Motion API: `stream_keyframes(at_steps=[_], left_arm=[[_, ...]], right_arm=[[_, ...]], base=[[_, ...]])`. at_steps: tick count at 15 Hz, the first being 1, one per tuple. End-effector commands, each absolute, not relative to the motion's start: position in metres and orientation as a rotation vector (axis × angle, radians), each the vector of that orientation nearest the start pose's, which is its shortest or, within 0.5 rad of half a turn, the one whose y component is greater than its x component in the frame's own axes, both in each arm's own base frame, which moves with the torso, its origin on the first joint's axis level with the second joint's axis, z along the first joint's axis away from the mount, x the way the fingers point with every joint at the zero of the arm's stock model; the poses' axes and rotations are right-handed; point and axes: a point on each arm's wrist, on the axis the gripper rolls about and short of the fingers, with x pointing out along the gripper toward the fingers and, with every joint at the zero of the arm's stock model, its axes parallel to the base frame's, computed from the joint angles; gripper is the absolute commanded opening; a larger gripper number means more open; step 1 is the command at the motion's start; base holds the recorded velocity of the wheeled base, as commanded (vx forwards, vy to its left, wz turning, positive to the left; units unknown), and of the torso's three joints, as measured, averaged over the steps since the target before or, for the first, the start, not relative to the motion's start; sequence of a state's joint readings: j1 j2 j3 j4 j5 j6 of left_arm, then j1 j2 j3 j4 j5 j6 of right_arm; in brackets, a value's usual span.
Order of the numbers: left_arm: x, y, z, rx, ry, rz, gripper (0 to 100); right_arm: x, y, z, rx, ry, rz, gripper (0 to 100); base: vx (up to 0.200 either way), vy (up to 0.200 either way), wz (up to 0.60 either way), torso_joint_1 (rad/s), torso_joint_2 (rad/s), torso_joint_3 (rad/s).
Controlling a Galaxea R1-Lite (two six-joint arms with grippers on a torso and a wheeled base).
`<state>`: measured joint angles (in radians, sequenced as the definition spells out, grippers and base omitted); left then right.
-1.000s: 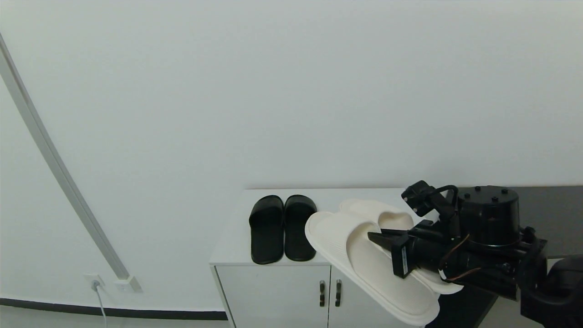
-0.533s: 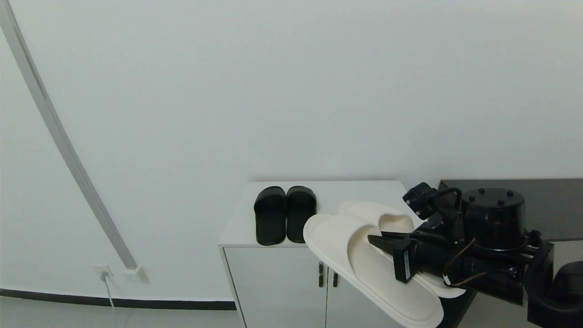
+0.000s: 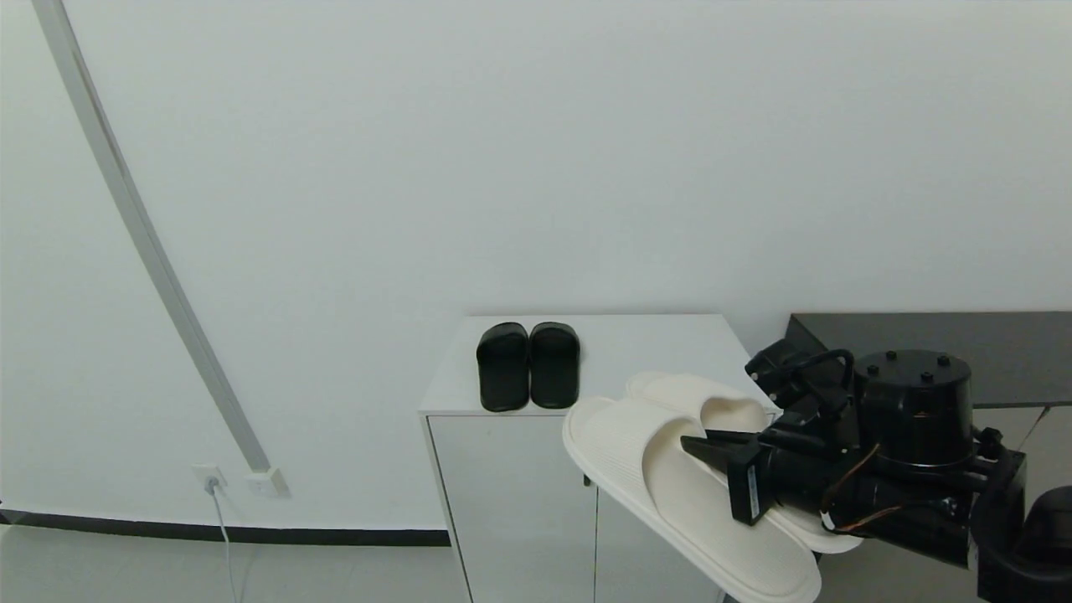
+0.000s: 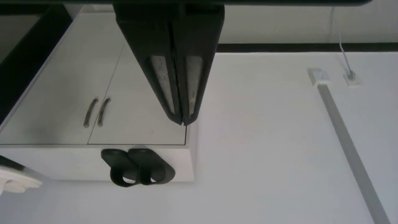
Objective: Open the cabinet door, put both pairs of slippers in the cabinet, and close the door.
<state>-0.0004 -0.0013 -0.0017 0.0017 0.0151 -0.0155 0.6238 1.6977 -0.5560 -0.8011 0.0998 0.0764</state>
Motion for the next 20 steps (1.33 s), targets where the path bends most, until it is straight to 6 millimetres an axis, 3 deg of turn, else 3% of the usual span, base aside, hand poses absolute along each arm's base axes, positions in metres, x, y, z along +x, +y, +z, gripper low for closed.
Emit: stream_keyframes(at_steps=[1, 11, 17, 18, 20], left_arm=[[-0.0229, 0.0004, 0.0757, -0.015, 0.000, 0.014, 0], [-0.0229, 0.0004, 0.0757, -0.015, 0.000, 0.017, 0], [-0.0229, 0.0004, 0.0757, -0.015, 0.000, 0.015, 0], [-0.0229, 0.0004, 0.0757, -0.015, 0.000, 0.014, 100], [-0.0229, 0.0003, 0.0756, -0.015, 0.001, 0.015, 100]], right_arm=[[0.2226, 0.1631, 0.1345, -0.019, 0.368, 0.703, 0], [0.2223, 0.1634, 0.1344, -0.020, 0.369, 0.704, 0], [0.2205, 0.1632, 0.1307, -0.025, 0.384, 0.708, 0], [0.2205, 0.1632, 0.1307, -0.025, 0.384, 0.708, 0], [0.2211, 0.1637, 0.1298, -0.026, 0.387, 0.708, 0]], base=[[0.000, 0.000, 0.00, 0.000, 0.00, 0.000], [0.000, 0.000, 0.00, 0.000, 0.00, 0.000], [0.000, 0.000, 0.00, -0.141, 0.32, 0.171], [0.000, 0.000, 0.00, -0.154, 0.35, 0.188], [0.000, 0.000, 0.00, -0.158, 0.35, 0.195]])
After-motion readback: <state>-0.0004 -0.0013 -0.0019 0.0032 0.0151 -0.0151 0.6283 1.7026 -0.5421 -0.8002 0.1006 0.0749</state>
